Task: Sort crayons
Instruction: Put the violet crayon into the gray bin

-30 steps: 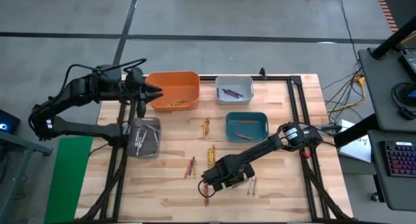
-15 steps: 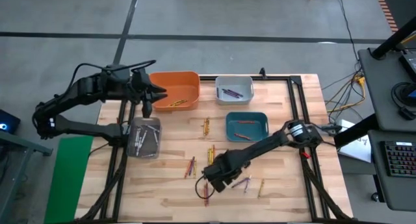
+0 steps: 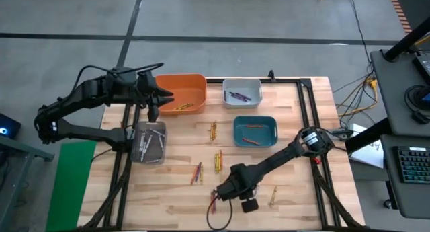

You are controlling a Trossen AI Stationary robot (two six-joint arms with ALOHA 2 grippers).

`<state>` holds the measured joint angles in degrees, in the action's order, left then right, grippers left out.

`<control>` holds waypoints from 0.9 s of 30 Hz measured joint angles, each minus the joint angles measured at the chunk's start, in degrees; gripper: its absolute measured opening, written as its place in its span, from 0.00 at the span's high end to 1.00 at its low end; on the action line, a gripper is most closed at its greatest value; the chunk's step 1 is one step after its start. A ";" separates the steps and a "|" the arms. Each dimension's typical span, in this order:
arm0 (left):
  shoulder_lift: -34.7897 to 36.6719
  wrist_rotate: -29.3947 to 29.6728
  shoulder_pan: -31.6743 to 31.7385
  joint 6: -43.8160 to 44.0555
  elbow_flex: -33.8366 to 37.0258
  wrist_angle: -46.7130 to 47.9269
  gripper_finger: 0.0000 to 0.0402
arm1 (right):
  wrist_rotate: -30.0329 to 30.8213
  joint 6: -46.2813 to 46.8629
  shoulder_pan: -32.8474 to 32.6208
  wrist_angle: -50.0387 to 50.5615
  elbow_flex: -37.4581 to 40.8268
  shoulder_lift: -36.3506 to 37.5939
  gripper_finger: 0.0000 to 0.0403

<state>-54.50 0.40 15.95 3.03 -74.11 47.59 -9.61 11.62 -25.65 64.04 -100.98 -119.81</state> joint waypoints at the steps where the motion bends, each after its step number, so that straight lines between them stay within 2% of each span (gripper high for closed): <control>1: 0.06 -0.02 0.00 0.00 0.00 0.00 0.81 | 0.44 -0.79 -0.10 -0.08 0.12 0.00 0.80; 27: 0.18 0.00 -0.01 0.00 0.00 -0.04 0.81 | 1.38 0.45 -0.21 -10.81 9.80 0.24 0.80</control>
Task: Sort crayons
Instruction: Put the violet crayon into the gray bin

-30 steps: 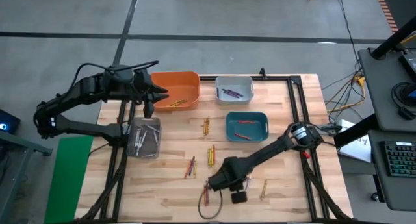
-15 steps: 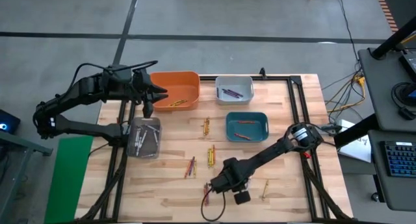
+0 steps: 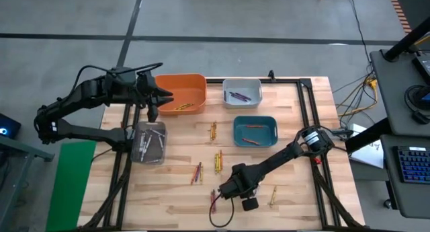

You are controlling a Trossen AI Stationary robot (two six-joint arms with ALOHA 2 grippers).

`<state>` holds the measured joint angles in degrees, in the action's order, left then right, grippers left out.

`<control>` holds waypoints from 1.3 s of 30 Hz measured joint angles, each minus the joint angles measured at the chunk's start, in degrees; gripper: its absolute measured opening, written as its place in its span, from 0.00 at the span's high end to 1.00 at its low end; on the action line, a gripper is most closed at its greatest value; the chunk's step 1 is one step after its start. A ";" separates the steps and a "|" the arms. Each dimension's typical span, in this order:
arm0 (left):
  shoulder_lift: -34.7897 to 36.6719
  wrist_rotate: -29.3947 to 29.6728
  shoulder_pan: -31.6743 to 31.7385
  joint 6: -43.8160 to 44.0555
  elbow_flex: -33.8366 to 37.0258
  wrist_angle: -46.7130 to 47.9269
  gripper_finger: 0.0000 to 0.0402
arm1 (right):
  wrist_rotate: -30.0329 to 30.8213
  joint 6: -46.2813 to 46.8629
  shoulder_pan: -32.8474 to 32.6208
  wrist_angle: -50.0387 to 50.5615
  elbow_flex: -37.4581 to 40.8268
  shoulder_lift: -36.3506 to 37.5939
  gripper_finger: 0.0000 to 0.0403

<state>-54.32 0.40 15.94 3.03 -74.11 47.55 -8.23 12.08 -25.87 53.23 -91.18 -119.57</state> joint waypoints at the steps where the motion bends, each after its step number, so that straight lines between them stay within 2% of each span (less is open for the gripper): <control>1: -0.02 0.00 0.00 0.01 0.00 0.00 0.81 | 0.62 0.00 0.00 0.00 0.02 0.00 0.80; 5: -0.09 0.00 0.00 0.01 0.00 0.00 0.81 | 2.68 -0.60 0.08 -0.07 0.02 0.00 0.83; 9: -0.07 0.00 0.00 0.00 0.00 -0.15 0.81 | 2.62 -0.57 0.48 -0.04 -0.19 0.00 0.95; 13: -0.07 0.00 0.01 -0.53 0.00 -1.09 0.81 | 2.53 0.81 0.88 1.39 -1.61 0.00 0.97; 21: -0.03 0.01 0.00 -1.03 0.00 -1.40 0.81 | 3.48 7.11 6.10 12.61 -15.08 4.05 0.97; 27: -0.03 0.00 0.02 -1.03 0.00 -1.58 0.81 | 14.40 11.67 16.59 14.31 -26.52 6.21 0.97; 33: -0.20 0.53 0.00 0.07 0.00 -2.10 0.81 | 14.74 13.10 31.22 18.20 -31.53 6.85 0.97; 39: -0.90 0.68 0.01 7.06 0.00 -3.07 0.81 | 14.21 6.49 45.75 19.63 -30.75 6.93 0.97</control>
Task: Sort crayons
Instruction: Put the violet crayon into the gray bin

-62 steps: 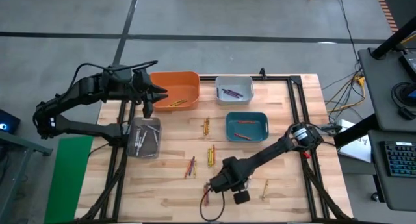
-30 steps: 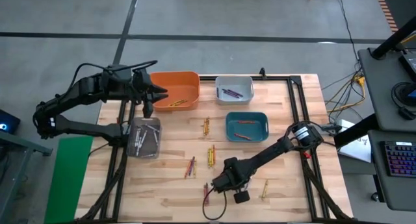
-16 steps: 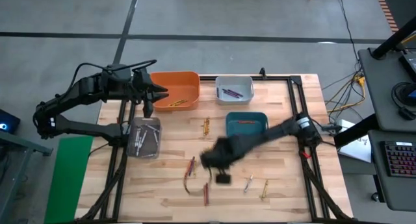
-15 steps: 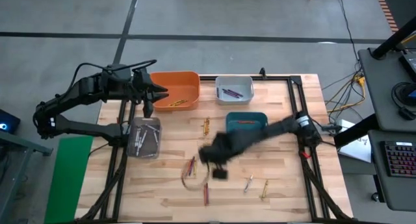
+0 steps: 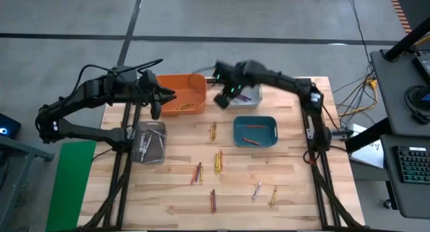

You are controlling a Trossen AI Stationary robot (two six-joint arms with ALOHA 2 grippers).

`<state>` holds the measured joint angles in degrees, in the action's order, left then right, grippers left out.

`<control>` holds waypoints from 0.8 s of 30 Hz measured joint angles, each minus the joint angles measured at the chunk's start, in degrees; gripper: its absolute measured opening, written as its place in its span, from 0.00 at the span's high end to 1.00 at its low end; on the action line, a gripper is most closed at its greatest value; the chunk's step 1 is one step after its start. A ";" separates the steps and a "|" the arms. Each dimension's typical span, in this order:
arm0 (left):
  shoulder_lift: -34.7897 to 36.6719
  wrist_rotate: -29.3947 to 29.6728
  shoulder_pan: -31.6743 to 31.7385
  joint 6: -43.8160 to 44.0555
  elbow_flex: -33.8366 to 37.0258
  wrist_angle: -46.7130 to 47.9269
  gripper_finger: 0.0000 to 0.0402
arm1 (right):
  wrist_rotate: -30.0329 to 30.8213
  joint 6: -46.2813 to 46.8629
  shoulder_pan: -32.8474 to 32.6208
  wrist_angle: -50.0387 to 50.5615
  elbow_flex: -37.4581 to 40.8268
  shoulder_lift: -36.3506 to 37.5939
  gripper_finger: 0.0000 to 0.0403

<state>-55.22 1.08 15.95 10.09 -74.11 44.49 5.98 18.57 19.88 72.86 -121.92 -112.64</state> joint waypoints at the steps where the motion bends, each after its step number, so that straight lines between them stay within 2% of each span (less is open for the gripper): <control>1: -0.26 0.33 -0.01 1.58 0.00 -0.38 0.81 | -0.14 -2.18 2.37 0.16 0.66 -0.01 0.97; 6: -1.72 4.17 0.01 10.62 0.00 -2.15 0.81 | -0.40 -12.87 11.93 0.26 4.26 -0.02 0.97; 10: -3.32 6.50 0.01 16.78 0.00 -3.05 0.81 | -0.31 -20.80 16.30 -1.31 8.27 -0.02 0.97; 18: -7.07 7.46 -0.02 25.28 0.00 -3.56 0.81 | -0.42 -26.94 17.90 -6.35 18.08 -0.09 0.97; 24: -9.84 7.44 -1.62 30.16 0.00 -3.52 0.81 | -0.81 -27.08 17.90 -8.02 21.02 -0.09 0.96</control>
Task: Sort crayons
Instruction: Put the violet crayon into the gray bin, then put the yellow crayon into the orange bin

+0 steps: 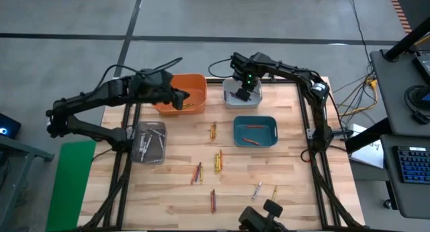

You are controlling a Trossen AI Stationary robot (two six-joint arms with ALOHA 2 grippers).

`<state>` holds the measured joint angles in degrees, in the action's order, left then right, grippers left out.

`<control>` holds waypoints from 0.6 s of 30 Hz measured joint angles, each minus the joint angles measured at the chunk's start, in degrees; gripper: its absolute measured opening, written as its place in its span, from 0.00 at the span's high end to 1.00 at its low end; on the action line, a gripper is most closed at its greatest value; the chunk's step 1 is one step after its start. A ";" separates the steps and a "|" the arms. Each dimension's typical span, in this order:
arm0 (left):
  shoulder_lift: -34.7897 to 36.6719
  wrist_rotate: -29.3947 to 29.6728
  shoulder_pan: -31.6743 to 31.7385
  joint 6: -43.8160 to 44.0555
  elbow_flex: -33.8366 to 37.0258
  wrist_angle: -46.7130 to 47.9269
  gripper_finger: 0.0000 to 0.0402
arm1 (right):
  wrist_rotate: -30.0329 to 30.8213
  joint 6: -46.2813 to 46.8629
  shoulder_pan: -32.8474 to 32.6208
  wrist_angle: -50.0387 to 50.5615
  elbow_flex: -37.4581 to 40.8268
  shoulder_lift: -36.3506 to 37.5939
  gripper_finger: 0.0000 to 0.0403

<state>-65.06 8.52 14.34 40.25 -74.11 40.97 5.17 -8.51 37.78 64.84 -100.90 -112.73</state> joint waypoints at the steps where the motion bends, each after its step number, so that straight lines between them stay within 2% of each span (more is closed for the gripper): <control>1: -0.41 -0.01 -0.46 0.54 0.00 0.04 0.81 | -0.65 -0.02 0.00 -0.13 0.04 0.00 0.95; 10: -4.43 0.01 -5.07 5.03 0.00 0.15 0.81 | -2.62 -0.54 0.00 -1.03 0.04 0.00 0.83; 14: -6.55 -0.01 -6.46 7.57 0.00 0.45 0.81 | -2.78 -0.55 0.00 -0.68 0.06 1.13 0.82; 18: -9.28 -0.03 -7.53 10.36 0.00 1.27 0.81 | -6.86 0.10 0.00 -0.15 0.06 4.50 0.83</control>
<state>-74.34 8.49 6.81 50.61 -74.11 42.24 -1.69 -8.41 37.78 64.69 -100.84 -108.23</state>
